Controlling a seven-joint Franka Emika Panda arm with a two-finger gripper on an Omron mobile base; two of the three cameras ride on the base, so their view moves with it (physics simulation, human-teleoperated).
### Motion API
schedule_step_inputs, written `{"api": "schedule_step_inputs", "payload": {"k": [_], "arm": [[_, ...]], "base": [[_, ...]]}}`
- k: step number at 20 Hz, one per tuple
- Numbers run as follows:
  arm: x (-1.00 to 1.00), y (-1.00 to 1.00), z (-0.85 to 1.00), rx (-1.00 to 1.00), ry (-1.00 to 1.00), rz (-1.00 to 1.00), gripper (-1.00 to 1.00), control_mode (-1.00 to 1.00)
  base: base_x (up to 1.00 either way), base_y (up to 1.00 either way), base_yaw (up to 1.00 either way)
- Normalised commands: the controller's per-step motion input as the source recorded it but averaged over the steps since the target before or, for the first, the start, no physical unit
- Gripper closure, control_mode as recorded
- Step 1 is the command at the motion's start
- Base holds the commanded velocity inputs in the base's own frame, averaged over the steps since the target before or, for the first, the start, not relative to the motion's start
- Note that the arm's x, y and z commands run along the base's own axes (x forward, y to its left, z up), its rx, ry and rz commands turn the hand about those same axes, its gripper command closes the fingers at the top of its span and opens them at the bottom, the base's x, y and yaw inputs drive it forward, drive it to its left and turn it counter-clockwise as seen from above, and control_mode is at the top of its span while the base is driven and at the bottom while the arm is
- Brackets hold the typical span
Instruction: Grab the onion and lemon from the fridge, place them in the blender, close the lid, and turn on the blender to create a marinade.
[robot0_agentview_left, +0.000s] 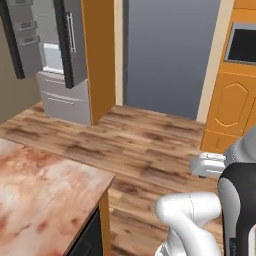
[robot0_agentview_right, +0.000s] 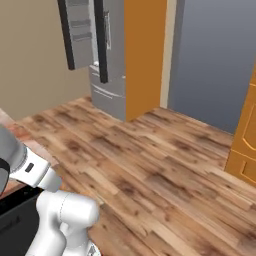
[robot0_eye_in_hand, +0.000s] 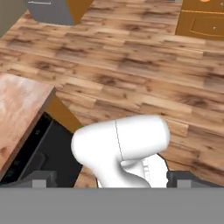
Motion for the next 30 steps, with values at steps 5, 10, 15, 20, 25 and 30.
{"api": "schedule_step_inputs", "payload": {"k": [5, 10, 15, 20, 25, 30], "arm": [[0.00, 0.00, 0.00, 0.00, 0.00, 0.00, -1.00, 1.00], [0.00, 0.00, 0.00, 0.00, 0.00, 0.00, -1.00, 1.00], [0.00, 0.00, 0.00, 0.00, 0.00, 0.00, -1.00, 1.00], [0.00, 0.00, 0.00, 0.00, 0.00, 0.00, -1.00, 1.00], [0.00, 0.00, 0.00, 0.00, 0.00, 0.00, -1.00, 1.00], [0.00, 0.00, 0.00, 0.00, 0.00, 0.00, -1.00, 1.00]], "base": [[0.99, -1.00, 0.10], [1.00, -0.90, 0.15], [1.00, -0.65, 0.27], [1.00, -0.47, 0.34], [1.00, -0.09, 0.25], [1.00, 0.07, 0.14]]}}
